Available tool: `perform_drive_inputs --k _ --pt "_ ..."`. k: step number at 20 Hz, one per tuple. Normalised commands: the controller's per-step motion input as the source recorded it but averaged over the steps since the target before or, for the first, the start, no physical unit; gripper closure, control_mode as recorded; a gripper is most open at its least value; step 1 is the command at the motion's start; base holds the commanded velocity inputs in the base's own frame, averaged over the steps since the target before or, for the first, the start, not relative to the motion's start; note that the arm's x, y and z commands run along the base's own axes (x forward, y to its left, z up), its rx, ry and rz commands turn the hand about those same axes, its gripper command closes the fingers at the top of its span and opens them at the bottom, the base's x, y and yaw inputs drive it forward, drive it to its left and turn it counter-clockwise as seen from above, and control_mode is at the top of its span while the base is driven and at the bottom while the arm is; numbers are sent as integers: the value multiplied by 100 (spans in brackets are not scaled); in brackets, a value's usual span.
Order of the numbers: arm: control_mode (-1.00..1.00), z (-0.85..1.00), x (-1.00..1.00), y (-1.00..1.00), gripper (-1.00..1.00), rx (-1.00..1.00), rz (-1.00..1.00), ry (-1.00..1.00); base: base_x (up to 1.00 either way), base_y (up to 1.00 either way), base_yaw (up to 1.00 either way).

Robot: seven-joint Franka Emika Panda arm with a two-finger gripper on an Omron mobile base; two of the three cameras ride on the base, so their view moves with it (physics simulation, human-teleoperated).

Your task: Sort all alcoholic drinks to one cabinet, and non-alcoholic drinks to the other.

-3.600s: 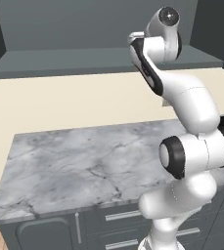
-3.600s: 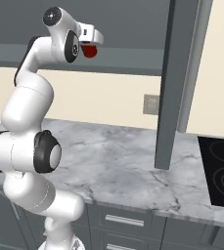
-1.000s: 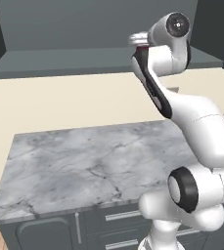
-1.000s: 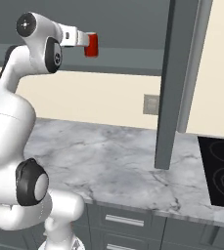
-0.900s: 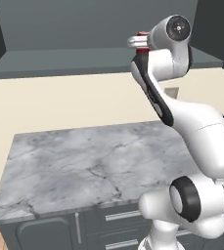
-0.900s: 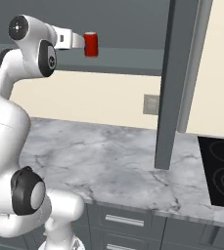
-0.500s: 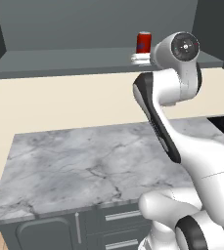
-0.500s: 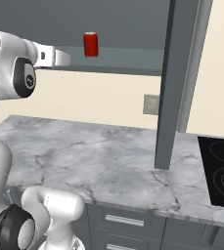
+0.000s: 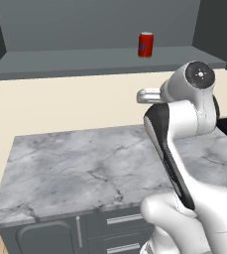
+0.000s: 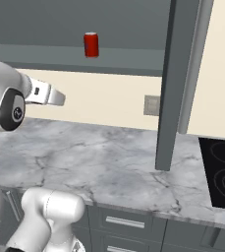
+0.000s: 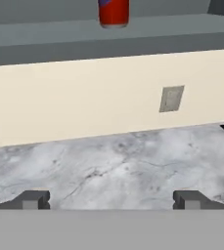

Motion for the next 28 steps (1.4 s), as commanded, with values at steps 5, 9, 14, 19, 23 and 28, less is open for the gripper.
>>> perform_drive_inputs --k 5,9,14,19,23,28 --pt "-100 -60 -25 -13 -100 11 0 22 0 0 0" --pt "-100 -43 -4 -6 -100 10 0 19 0 0 0" --pt "100 0 0 0 -100 0 0 0 -64 0 0" --pt "100 0 0 0 -100 0 0 0 -100 0 0" --pt "100 0 0 0 -100 0 0 0 -100 -15 0" --pt "100 0 0 0 -100 0 0 0 -86 -64 -6"
